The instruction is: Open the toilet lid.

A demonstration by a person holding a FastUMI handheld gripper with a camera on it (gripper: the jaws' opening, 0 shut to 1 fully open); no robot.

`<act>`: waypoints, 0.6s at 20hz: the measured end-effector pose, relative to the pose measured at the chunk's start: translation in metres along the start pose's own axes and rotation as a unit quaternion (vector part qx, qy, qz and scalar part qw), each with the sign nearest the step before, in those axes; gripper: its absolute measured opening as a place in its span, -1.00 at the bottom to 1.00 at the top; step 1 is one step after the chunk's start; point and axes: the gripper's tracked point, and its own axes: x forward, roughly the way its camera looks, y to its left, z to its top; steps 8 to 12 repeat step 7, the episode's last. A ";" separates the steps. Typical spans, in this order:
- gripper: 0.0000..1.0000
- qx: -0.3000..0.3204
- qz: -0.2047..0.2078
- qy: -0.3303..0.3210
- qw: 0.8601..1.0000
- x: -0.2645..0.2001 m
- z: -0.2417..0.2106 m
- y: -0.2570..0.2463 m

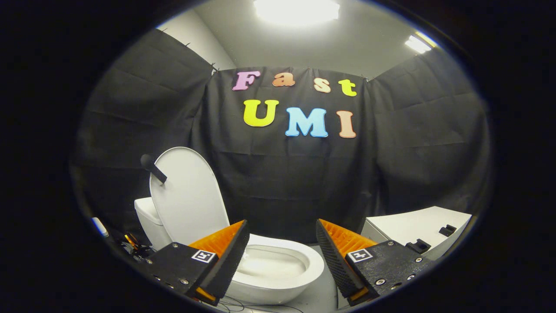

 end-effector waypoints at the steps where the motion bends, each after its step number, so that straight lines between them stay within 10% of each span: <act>1: 0.88 0.001 -0.001 0.000 1.000 0.001 0.000 0.000; 12: 0.88 0.005 0.000 -0.001 1.000 0.000 0.002 0.000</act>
